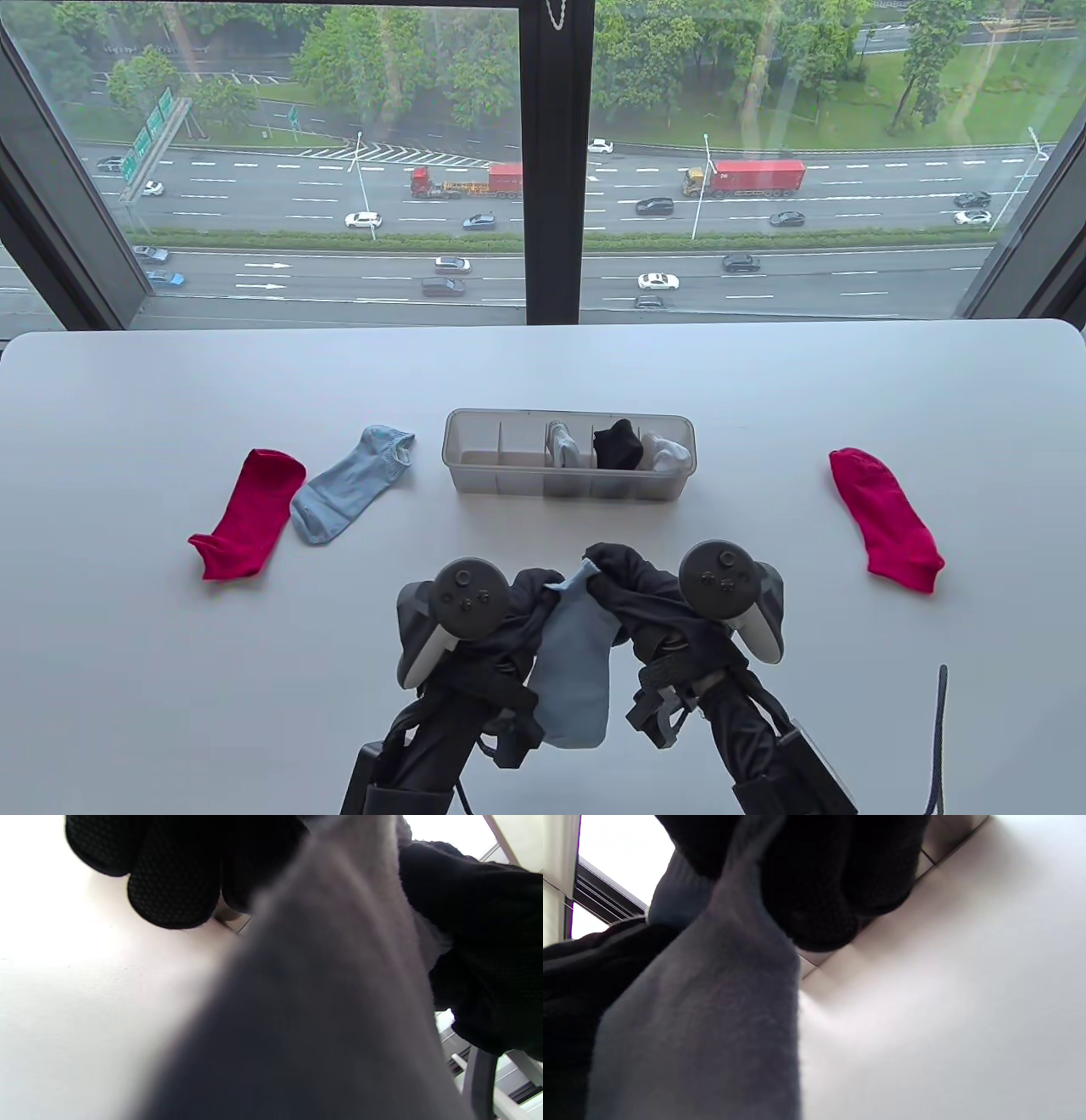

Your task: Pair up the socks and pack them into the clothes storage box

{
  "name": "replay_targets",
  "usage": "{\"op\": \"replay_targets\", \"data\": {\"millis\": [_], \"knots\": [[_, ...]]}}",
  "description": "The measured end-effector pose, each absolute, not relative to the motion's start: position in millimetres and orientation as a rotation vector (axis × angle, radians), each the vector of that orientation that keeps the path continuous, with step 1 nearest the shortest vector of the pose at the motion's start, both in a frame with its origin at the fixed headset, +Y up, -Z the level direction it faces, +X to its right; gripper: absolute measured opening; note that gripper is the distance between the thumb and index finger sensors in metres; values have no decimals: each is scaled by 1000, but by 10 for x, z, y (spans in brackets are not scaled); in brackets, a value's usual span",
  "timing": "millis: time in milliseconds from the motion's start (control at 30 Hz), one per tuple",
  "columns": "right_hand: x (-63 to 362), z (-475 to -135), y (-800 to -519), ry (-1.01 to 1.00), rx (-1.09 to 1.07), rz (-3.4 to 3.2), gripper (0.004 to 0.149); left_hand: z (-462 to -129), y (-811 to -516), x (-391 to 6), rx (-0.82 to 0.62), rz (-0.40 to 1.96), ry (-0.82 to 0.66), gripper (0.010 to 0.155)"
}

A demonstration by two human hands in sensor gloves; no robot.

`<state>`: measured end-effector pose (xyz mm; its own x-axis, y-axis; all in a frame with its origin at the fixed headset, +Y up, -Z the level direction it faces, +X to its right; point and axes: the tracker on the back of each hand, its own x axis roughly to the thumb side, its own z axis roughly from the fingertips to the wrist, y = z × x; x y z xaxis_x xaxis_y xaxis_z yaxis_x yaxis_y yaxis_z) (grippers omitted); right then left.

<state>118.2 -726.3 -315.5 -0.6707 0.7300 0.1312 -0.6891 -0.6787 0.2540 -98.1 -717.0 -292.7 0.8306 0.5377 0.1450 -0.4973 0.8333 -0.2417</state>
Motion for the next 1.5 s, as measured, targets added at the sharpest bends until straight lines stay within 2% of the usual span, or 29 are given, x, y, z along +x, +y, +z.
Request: {"op": "replay_targets", "data": {"millis": [33,67,133,200,267,367,400,433,533,600,733,833,1000,1100,1200,1300,1333,1367,1500], "knots": [[1182,-3231,-7408,312,243,2431,60,-2944,-7268,-950,-255,355,-136,71],[1184,-3272,-7481,392,217,2532,65,-2964,-7317,-933,-295,172,-77,77],[1167,-3254,-7423,340,267,2646,67,-2984,-7368,-948,-327,-37,-67,84],[1088,-3142,-7300,278,366,2642,65,-2993,-7392,-1002,-372,-10,-51,85],[978,-2999,-7307,327,476,2622,64,-3004,-7402,-1072,-391,35,-37,85],[864,-2970,-7598,688,481,2698,65,-3035,-7428,-1194,-414,76,9,85],[869,-2994,-7638,748,498,2719,67,-3043,-7427,-1229,-414,89,22,85],[893,-3024,-7643,721,528,2728,67,-3062,-7413,-1288,-409,119,44,85],[1057,-3096,-7500,479,435,2694,69,-3186,-7315,-1478,-369,248,145,86],[1182,-3124,-7429,399,378,2674,69,-3324,-7265,-1614,-344,306,200,86],[1422,-3140,-7306,237,345,2757,69,-3715,-7204,-1940,-172,222,243,84],[1531,-3185,-7244,177,304,2805,69,-3990,-7285,-2101,-245,197,291,84],[1631,-3218,-7249,196,263,2758,70,-4398,-7571,-2326,-348,207,409,84],[1675,-3255,-7235,191,253,2780,70,-4562,-7699,-2413,-392,259,404,86],[1722,-3279,-7212,190,230,2737,71,-4614,-7749,-2481,-391,228,424,83],[1732,-3267,-7208,182,228,2684,70,-4593,-7737,-2475,-351,252,405,58],[1726,-3256,-7210,178,235,2679,70,-4549,-7711,-2452,-291,233,399,46],[1717,-3242,-7212,179,251,2680,68,-4507,-7702,-2443,-249,228,381,41],[1667,-3179,-7171,167,304,2664,69,-4276,-7583,-2449,-212,317,240,47]]}}
